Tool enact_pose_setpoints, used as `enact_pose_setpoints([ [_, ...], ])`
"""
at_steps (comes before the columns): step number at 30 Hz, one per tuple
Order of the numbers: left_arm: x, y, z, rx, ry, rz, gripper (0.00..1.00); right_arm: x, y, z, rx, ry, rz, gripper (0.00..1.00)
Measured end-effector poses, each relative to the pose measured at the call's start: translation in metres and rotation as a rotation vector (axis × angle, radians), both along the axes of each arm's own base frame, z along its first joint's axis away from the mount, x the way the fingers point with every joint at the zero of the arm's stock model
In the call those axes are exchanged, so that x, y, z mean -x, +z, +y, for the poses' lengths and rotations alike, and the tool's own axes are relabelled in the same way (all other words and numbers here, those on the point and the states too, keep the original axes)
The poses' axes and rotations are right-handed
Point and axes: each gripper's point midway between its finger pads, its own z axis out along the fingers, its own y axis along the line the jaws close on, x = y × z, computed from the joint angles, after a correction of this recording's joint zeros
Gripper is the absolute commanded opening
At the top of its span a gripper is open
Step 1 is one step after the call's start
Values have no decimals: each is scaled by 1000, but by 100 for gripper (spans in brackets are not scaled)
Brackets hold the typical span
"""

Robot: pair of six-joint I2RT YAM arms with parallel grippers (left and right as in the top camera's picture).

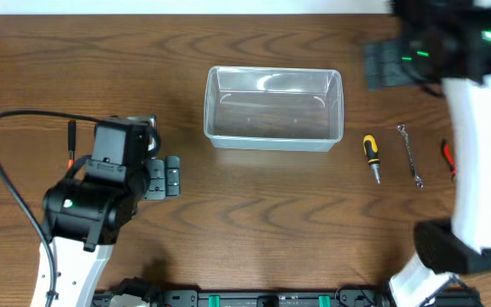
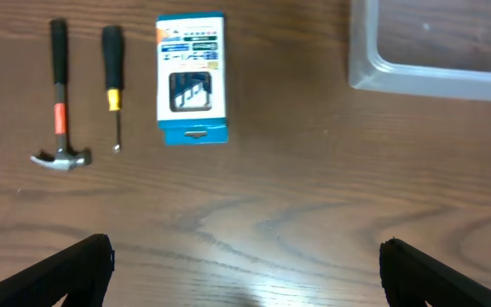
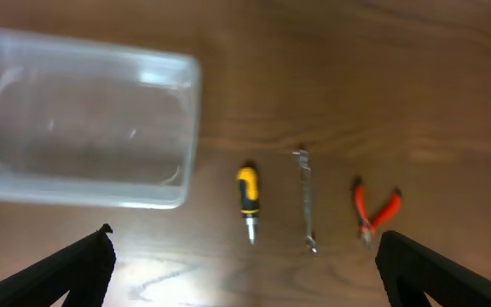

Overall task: Pack container
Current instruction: 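Release the container and retract both grippers, then lower the right gripper and grasp the yellow-black screwdriver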

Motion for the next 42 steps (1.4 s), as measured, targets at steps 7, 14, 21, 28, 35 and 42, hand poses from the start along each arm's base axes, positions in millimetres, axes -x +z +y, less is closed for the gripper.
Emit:
enact_pose_setpoints([
  [7, -1, 0, 3, 9, 26, -2, 98, 38, 25, -48, -53, -147, -65, 99],
  [14, -1, 0, 3, 9, 27, -4, 98, 67, -35, -50, -60, -112, 140, 99],
  [21, -2, 2, 2, 10, 27, -11, 98, 47, -134, -50, -21, -20, 270, 99],
  [28, -3, 2, 2, 11, 26, -12, 98, 47, -217, -39, -19, 169, 332, 99],
  [35, -1, 1, 3, 9, 26, -6, 98, 48, -245, -33, -21, 267, 337, 99],
  [42, -1, 1, 3, 9, 26, -5, 98, 51, -282, -31, -48, 278, 459, 99],
])
